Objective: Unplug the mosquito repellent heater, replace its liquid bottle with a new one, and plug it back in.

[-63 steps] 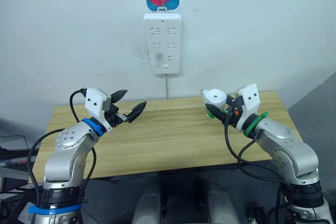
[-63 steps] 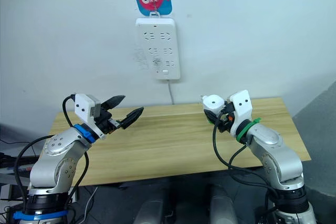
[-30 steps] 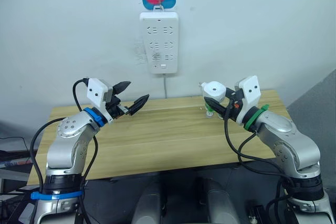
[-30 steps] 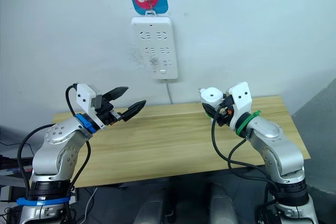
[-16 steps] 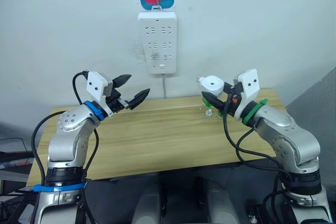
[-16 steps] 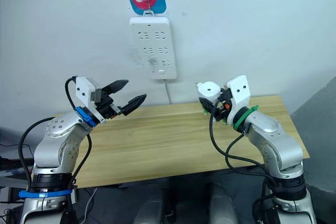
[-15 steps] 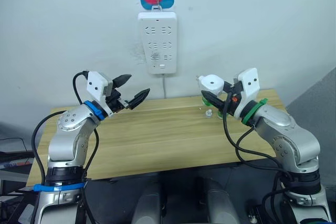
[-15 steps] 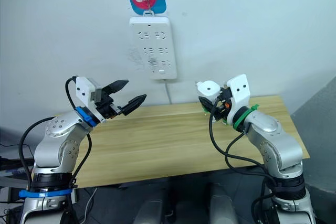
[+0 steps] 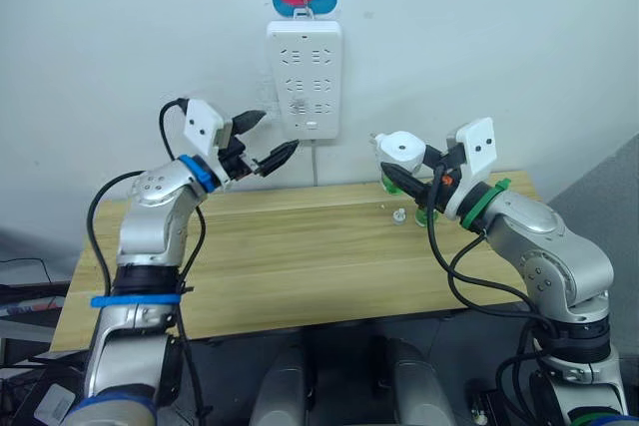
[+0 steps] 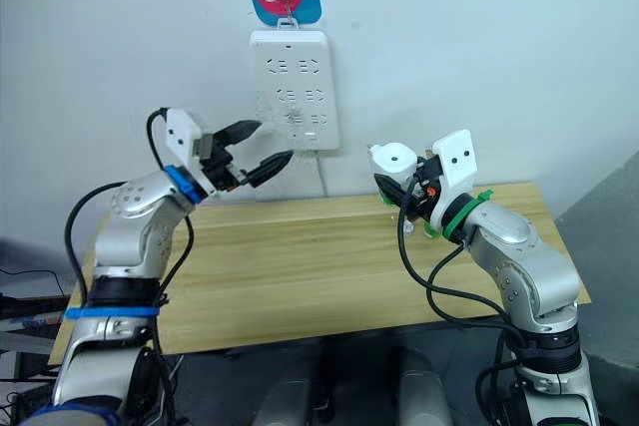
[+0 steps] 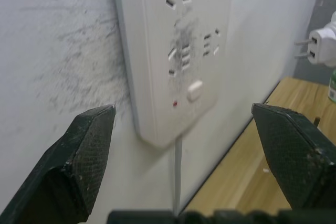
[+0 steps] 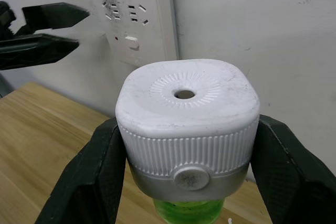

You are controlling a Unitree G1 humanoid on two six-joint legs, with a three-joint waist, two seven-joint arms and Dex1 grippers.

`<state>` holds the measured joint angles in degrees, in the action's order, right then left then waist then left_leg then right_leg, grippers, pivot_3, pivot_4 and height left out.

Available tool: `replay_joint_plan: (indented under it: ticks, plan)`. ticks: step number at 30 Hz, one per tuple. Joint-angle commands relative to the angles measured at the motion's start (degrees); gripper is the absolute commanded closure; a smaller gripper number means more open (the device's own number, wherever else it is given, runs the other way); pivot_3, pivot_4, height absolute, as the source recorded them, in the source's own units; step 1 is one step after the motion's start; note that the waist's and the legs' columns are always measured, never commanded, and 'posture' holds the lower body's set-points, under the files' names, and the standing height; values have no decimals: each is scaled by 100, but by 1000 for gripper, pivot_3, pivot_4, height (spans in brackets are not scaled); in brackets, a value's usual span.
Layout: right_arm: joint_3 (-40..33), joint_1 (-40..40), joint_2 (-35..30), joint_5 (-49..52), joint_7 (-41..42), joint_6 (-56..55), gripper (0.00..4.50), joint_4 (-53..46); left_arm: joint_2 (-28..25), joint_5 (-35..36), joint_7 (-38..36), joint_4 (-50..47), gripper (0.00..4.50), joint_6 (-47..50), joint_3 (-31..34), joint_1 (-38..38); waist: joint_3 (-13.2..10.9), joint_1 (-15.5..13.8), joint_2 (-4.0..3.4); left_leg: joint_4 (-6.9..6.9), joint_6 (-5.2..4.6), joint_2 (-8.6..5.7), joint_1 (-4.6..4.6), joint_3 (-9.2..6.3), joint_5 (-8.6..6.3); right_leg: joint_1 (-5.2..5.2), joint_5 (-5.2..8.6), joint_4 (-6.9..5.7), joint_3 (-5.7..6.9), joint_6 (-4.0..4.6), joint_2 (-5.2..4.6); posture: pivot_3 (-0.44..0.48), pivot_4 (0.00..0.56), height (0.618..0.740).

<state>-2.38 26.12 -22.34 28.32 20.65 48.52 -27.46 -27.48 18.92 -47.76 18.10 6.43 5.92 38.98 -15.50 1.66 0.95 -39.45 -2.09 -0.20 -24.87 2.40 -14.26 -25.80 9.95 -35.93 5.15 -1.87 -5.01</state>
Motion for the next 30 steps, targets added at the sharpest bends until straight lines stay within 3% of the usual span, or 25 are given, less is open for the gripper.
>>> replay_joint_plan:
  ticks: [1, 15, 22, 30]
  plan:
    - [-150, 146, 20, 126, -74, -35, 1555, -376, 77, -88, -150, 335, 0, -375, -58, 342, 0, 9, 0, 1, 0, 0, 0, 0, 0, 0, 0, 0, 0, 0, 0, -154, 265, 740]
    - [-183, 123, 30, 157, -203, 34, 1555, -527, 283, -271, -581, 1611, 0, -998, -146, 1246, -5, -14, 8, -2, 0, -3, 0, -8, 1, 5, -1, -1, 5, -1, -3, -184, 270, 740]
    - [-169, 153, 66, 155, -235, -7, 1555, -525, 353, -301, -1012, 1951, 0, -1155, -215, 1570, -13, -6, 22, -12, -1, -10, -6, -11, 1, 9, -2, 3, 6, -4, -8, -192, 269, 740]
    - [-152, 153, 54, 165, -223, 17, 1555, -546, 365, -51, -1437, 1802, 0, -682, -122, 1595, -14, 33, 23, -6, -1, -6, -5, -11, 0, 5, -2, 0, 7, -5, -5, -195, 270, 740]
